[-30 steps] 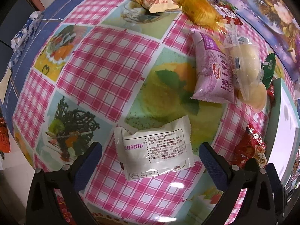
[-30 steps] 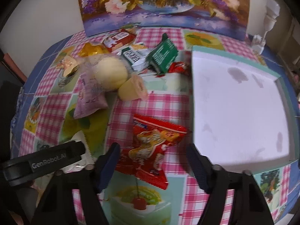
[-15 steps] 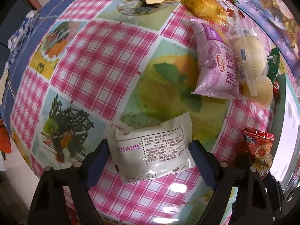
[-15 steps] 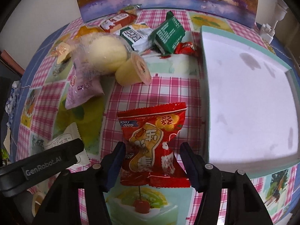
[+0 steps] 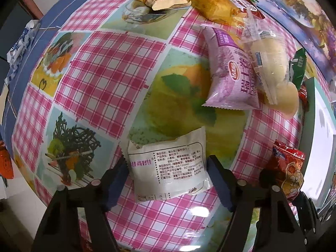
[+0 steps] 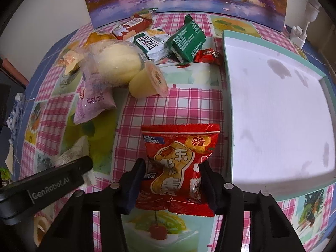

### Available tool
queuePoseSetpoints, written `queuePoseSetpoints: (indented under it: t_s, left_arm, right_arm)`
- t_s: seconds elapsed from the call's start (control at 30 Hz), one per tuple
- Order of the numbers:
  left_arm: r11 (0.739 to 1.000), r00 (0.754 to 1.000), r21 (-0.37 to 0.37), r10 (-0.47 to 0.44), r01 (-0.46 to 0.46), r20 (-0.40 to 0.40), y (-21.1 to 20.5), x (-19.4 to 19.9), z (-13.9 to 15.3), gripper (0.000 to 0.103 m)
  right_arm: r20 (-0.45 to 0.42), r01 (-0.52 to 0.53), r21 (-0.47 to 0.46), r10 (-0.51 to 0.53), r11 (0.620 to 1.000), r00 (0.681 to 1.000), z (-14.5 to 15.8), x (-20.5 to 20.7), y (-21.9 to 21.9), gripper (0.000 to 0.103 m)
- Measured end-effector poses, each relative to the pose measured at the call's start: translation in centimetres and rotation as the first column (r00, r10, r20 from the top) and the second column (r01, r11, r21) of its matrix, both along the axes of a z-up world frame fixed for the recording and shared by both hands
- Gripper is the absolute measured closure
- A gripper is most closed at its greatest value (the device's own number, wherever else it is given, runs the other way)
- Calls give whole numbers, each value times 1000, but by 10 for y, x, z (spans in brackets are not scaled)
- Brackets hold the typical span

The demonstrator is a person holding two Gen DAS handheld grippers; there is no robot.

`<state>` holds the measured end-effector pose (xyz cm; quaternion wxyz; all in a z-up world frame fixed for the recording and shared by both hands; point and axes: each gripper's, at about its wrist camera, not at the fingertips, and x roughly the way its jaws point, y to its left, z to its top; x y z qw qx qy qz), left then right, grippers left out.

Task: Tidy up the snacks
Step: 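Grasp the red snack bag with the right tool while the left tool grasps the white pastry packet, then carry the red bag with the right tool while the left tool carries the white packet over the tray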

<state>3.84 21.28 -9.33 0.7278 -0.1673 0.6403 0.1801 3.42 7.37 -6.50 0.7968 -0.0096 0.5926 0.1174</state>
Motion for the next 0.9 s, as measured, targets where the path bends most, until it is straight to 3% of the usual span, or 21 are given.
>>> queuePoseSetpoints:
  t_s: [0.2,0.57,0.73,0.9]
  left_arm:
    - [1000,1000,-16,-12,12,2,-6,-3,5,43]
    - [999,992,19,-43,41,122,-23,1,54,44]
    - [994,981,35,-105,100,165,-49,2,79,43]
    - [979,960,44,-203,198,192,-91,24,85,43]
  right_arm:
    - [14,14,39,-15,999,1000,13,-2,-12,49]
    - [106,61,115,-73,992,992,53,-9,-38,49]
    - [131,138,147,-157,979,979,65,-4,-57,49]
    - [134,224,165,-246,961,960,71,8,-86,48]
